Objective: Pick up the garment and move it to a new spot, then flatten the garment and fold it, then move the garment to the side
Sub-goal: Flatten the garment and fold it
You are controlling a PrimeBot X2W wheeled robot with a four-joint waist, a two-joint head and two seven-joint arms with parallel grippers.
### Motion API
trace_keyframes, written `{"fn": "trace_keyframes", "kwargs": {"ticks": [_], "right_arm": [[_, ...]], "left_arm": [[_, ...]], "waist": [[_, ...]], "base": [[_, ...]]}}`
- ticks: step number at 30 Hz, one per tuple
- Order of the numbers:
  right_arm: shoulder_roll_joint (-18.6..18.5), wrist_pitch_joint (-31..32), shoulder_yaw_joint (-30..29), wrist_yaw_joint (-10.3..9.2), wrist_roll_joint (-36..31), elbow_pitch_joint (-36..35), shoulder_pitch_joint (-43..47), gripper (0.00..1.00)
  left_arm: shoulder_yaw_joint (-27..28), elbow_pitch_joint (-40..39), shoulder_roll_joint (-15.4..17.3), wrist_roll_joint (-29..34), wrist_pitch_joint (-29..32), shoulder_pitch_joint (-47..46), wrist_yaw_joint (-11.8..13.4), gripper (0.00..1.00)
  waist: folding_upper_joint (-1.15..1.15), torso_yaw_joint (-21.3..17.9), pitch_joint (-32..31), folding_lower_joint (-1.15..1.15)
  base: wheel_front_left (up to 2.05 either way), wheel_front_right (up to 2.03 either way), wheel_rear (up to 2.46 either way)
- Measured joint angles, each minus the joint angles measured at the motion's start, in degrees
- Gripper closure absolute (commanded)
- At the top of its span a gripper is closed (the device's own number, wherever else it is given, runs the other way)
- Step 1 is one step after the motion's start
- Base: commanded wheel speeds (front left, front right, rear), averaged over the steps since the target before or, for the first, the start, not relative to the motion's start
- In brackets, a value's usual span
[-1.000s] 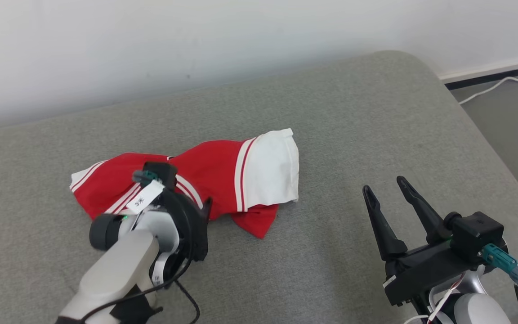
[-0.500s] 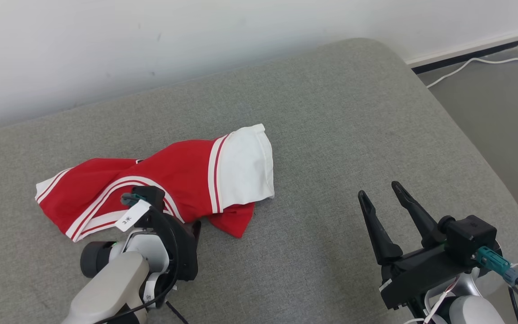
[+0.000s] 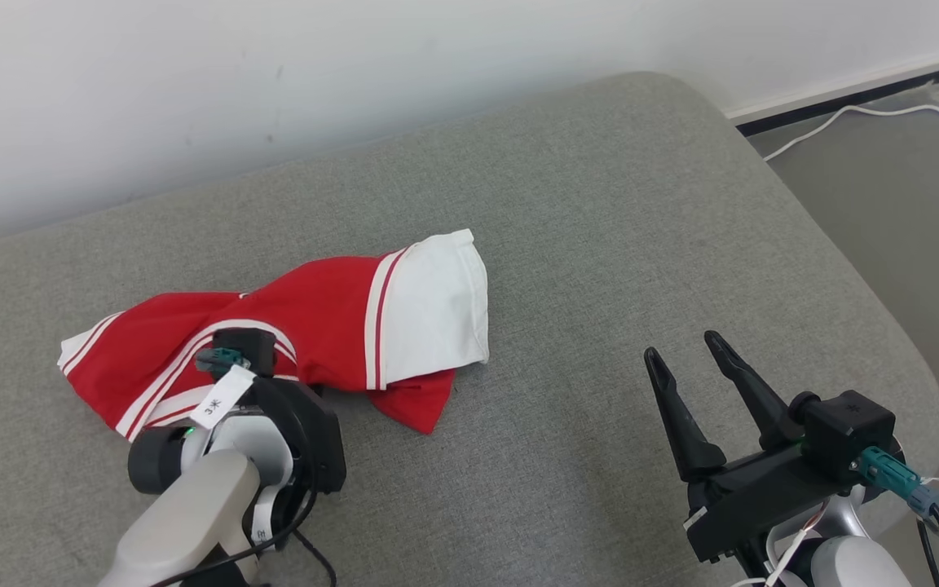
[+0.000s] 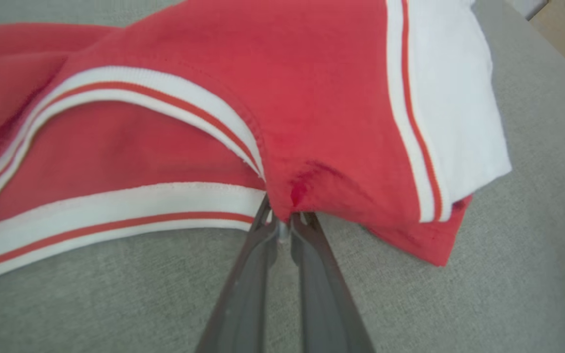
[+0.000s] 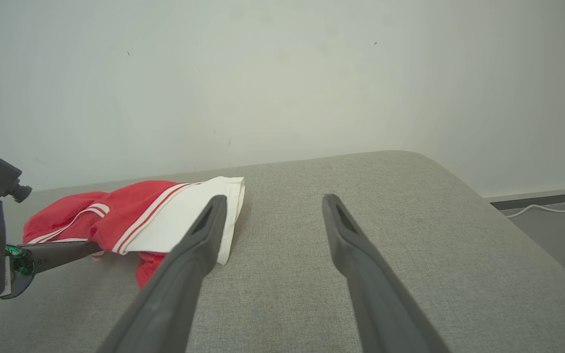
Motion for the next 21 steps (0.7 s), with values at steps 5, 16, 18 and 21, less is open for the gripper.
{"fn": "trace_keyframes", "kwargs": {"ticks": [5,16,18,21], "right_arm": [[0.0,0.2,-0.1,0.00,0.0,0.0,0.0,0.00],[0.0,0.5,-0.8,0.00,0.1,-0.2,0.5,0.00],[0.0,0.6,-0.8,0.00,0.1,-0.1,0.5,0.00],[0.0,0.8,-0.7,0.00,0.1,-0.1,0.6,0.00]], "left_arm": [[2.7,-2.0,1.0,-0.8,-3.6,-0.2,1.3,1.00],[8.6,-17.7,6.4,-0.8,-10.5,-4.4,5.1,1.00],[8.4,-20.7,6.9,-0.2,-9.7,-6.0,5.3,1.00],[7.7,-24.8,6.7,0.5,-8.2,-8.8,5.6,1.00]], "waist": [[0.00,0.2,-0.3,0.00],[0.00,2.1,-1.6,0.00],[0.00,2.4,-1.9,0.00],[0.00,2.9,-2.5,0.00]], "base": [[0.00,0.00,0.00],[0.00,0.00,0.00],[0.00,0.00,0.00],[0.00,0.00,0.00]]}}
